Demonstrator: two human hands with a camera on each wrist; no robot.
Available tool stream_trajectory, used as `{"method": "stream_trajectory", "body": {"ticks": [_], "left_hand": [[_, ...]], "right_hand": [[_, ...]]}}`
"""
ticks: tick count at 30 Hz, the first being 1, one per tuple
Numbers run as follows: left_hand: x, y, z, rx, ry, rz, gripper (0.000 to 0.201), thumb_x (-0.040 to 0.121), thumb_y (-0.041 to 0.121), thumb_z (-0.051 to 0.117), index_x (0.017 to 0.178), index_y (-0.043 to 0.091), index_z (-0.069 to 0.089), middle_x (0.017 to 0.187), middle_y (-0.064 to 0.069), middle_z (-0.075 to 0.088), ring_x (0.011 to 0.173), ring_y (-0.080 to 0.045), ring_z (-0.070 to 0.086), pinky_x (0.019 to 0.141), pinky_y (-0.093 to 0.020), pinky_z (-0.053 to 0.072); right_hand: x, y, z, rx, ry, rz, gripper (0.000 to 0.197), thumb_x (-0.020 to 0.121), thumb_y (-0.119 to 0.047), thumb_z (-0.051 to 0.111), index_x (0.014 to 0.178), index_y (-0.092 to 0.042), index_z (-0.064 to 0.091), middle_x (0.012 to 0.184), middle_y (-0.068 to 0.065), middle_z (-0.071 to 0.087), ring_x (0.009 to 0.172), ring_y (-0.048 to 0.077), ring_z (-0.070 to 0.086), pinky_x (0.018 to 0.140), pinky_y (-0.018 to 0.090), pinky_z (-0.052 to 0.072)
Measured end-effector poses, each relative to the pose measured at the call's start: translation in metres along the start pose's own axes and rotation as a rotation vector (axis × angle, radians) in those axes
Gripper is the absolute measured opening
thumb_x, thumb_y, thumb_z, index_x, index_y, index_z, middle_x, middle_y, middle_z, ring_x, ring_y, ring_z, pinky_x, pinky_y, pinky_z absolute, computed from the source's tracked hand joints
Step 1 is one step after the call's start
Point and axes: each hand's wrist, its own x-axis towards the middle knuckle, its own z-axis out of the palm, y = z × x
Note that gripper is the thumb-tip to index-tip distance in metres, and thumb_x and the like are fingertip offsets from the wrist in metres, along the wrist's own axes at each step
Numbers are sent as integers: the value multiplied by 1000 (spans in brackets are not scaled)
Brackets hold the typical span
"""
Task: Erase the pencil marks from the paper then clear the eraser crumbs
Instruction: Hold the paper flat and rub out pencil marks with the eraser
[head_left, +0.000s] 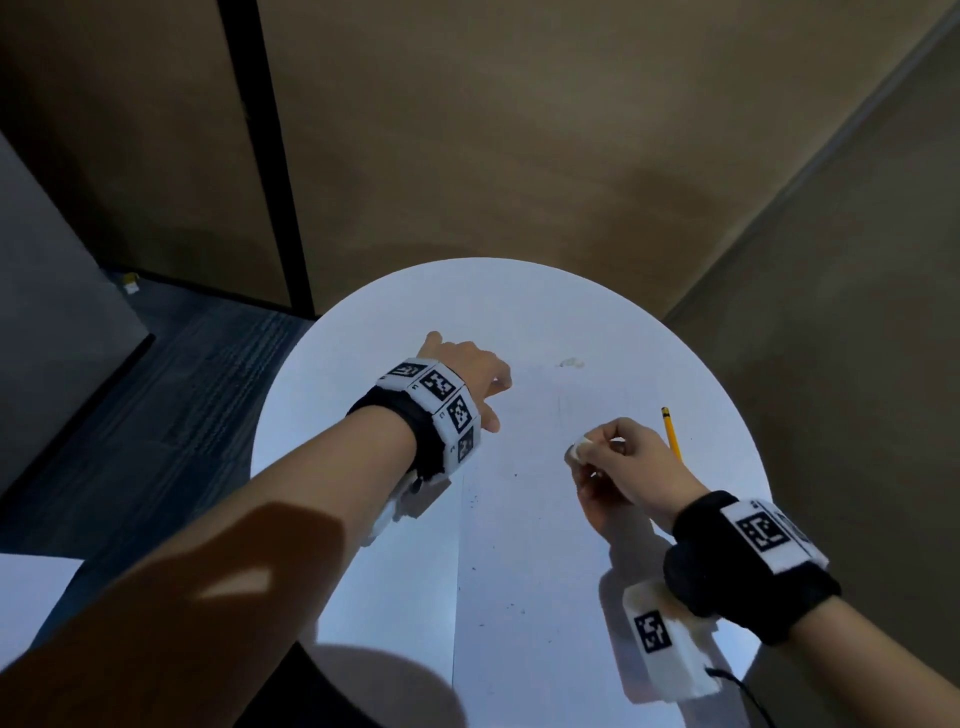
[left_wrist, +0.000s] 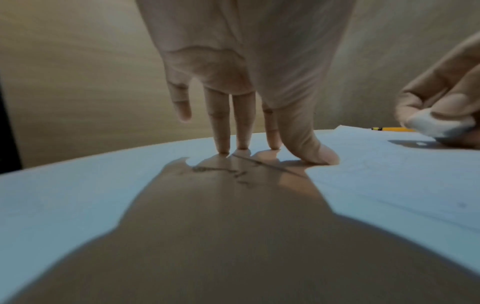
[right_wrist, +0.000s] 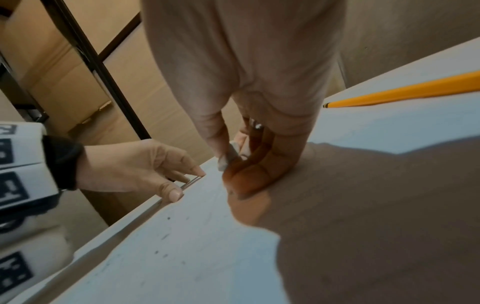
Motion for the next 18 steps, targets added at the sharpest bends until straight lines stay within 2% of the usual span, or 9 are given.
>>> {"method": "stream_trajectory", "body": {"ticks": [2, 3, 5, 7, 8, 10, 14, 16, 18], "left_hand": [[6, 3, -2, 60, 34, 29, 44, 80, 48, 70, 115, 25, 54, 113, 0, 61, 101, -24, 57, 83, -33, 26], [9, 3, -3, 53, 43, 45, 46, 79, 46, 71, 115, 24, 53, 117, -1, 58, 102, -26, 55, 83, -32, 28], [16, -3, 0, -42, -13, 79, 64, 78, 46, 72, 132, 27, 45, 144, -1, 39, 126, -30, 42, 98, -39, 32], [17, -10, 1, -139, -141, 118, 99, 67, 72, 63, 149, 30, 25, 159, 1, 8, 145, -23, 13, 112, -45, 18], [16, -12, 2, -162, -186, 126, 114, 56, 85, 56, 150, 33, 18, 159, 3, -1, 146, -21, 4, 114, -46, 14], [14, -10, 1, -182, -223, 133, 123, 45, 93, 48, 150, 37, 13, 159, 3, -8, 145, -21, -3, 115, -47, 12], [13, -8, 7, -102, -225, 121, 105, 63, 87, 42, 150, 39, 9, 159, 2, -11, 146, -24, -5, 115, -47, 12], [11, -6, 7, -109, -181, 110, 81, 84, 60, 54, 150, 38, 12, 159, 2, -8, 146, -25, -4, 116, -44, 11], [10, -1, 4, -112, -126, 83, 72, 89, 45, 57, 149, 37, 18, 160, 1, -2, 147, -25, 0, 116, -41, 10]], "right_hand": [[1, 0, 1, -75, -17, -25, 10, 87, -8, 61, 81, -9, 52, 74, 6, 67, 61, 15, 61, 65, 28, 50], [2, 0, 1, -113, -26, -40, 10, 86, -10, 62, 82, -9, 53, 77, 6, 68, 67, 17, 62, 69, 31, 50], [2, -2, 1, -175, -49, -58, 10, 85, -14, 63, 82, -12, 54, 81, 6, 69, 74, 21, 63, 74, 35, 51], [2, -5, 2, -253, -78, -76, 10, 85, -17, 63, 80, -16, 55, 83, 5, 69, 75, 20, 63, 74, 33, 51], [2, -7, 2, -300, -95, -89, 9, 85, -19, 63, 80, -18, 56, 81, 3, 68, 74, 17, 62, 72, 30, 50], [3, -10, 3, -363, -123, -113, 10, 86, -22, 63, 79, -20, 56, 78, -2, 65, 70, 12, 59, 67, 23, 47], [6, -16, 6, -398, -132, -158, 10, 86, -23, 63, 81, -20, 56, 74, -4, 64, 63, 7, 56, 58, 16, 43], [9, -18, 9, -417, -116, -192, 10, 87, -23, 62, 81, -19, 56, 72, -4, 65, 59, 5, 56, 55, 14, 42], [13, -20, 13, -437, -98, -218, 10, 88, -23, 60, 81, -17, 55, 67, -6, 63, 53, 2, 54, 51, 11, 39]]}}
